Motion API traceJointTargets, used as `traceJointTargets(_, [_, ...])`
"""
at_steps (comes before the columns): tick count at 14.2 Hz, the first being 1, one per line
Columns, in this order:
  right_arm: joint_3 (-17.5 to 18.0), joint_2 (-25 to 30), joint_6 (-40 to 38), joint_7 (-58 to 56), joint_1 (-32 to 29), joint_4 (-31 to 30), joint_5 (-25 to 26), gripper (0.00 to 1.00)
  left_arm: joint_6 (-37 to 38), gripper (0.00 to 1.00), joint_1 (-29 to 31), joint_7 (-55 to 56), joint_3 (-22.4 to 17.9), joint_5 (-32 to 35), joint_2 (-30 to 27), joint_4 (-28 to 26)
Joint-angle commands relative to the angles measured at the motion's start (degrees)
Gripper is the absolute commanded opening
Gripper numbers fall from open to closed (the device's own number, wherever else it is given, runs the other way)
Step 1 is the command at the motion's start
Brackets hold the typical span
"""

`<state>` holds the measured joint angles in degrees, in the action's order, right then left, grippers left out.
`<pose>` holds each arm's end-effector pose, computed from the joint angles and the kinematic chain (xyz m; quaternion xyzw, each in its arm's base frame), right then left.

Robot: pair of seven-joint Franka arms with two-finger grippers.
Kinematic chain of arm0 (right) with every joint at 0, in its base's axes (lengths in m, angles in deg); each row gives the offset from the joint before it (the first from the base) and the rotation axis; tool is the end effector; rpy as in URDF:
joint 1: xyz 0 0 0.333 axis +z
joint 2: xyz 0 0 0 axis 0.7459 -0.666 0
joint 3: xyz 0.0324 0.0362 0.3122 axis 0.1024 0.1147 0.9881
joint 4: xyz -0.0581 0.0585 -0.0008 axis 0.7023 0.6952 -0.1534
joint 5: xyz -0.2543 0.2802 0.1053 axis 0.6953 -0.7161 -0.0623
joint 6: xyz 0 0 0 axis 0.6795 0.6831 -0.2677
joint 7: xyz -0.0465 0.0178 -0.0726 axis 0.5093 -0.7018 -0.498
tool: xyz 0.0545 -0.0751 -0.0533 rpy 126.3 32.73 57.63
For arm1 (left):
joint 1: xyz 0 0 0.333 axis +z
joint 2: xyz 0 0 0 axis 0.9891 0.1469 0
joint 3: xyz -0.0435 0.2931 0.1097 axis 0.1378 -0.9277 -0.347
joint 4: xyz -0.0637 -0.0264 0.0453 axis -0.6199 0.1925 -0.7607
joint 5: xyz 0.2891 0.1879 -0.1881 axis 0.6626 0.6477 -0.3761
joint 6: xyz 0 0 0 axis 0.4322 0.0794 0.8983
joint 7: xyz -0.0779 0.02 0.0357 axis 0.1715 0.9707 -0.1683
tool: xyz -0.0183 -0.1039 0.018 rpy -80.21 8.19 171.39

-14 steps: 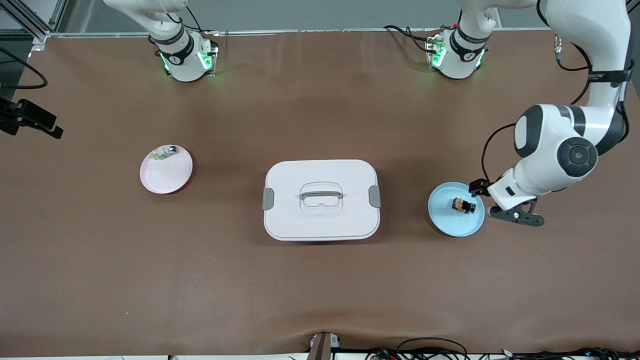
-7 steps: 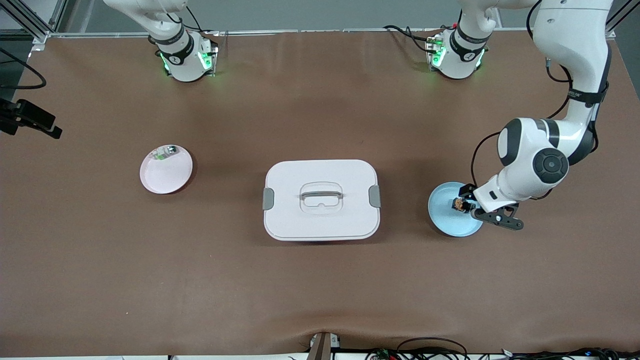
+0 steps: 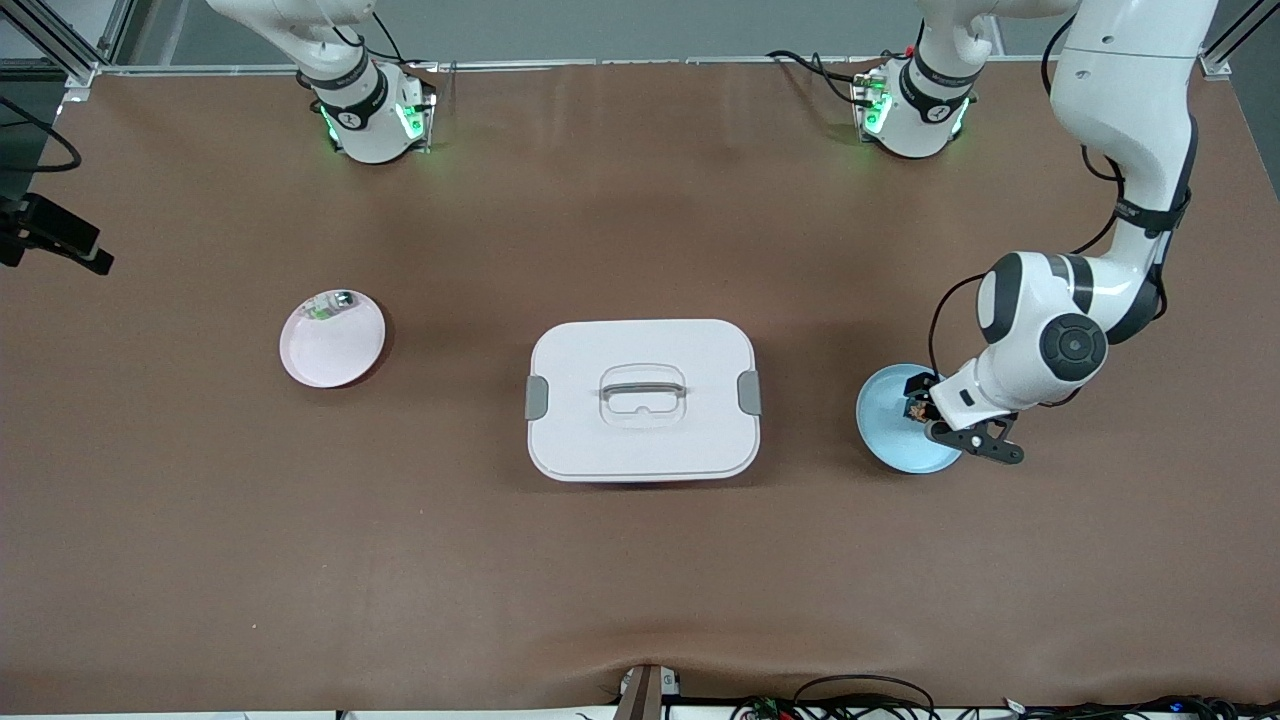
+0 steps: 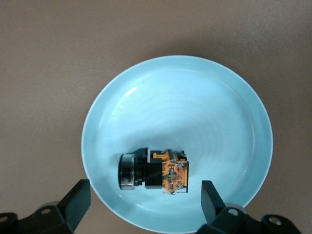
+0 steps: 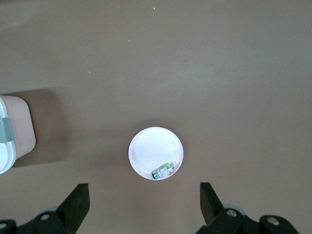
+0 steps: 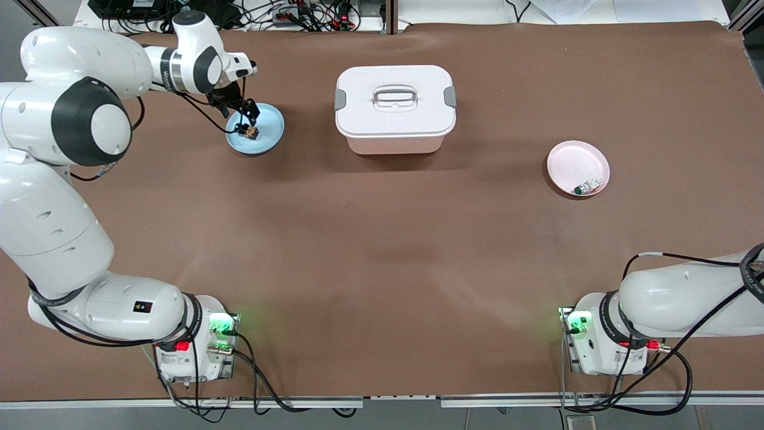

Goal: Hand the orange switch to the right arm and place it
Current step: 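Move the left gripper down over the orange switch on the blue plate, then close the left gripper on the orange switch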

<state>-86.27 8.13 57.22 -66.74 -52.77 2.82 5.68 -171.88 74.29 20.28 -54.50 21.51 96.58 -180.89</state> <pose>0.5474 -0.0391 0.6662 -0.9981 0.0597 -0.0080 0.0089 0.6012 -0.0733 0.2226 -0.9840 0.1735 0.0395 0.0046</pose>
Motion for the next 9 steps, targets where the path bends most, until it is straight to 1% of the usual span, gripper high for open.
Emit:
traceJointTargets(1, [0.99, 0.89, -3.07, -0.03, -1.01, 1.72, -0.29, 1.00, -1.11, 1.00, 0.84, -1.10, 1.43, -0.72, 0.80, -0.82])
traceJointTargets(9, [1.07, 0.63, -2.38, -0.12, -0.66, 1.47, -0.11, 1.00, -5.77, 1.00, 0.93, -1.10, 1.35, -0.72, 3.70, -0.74])
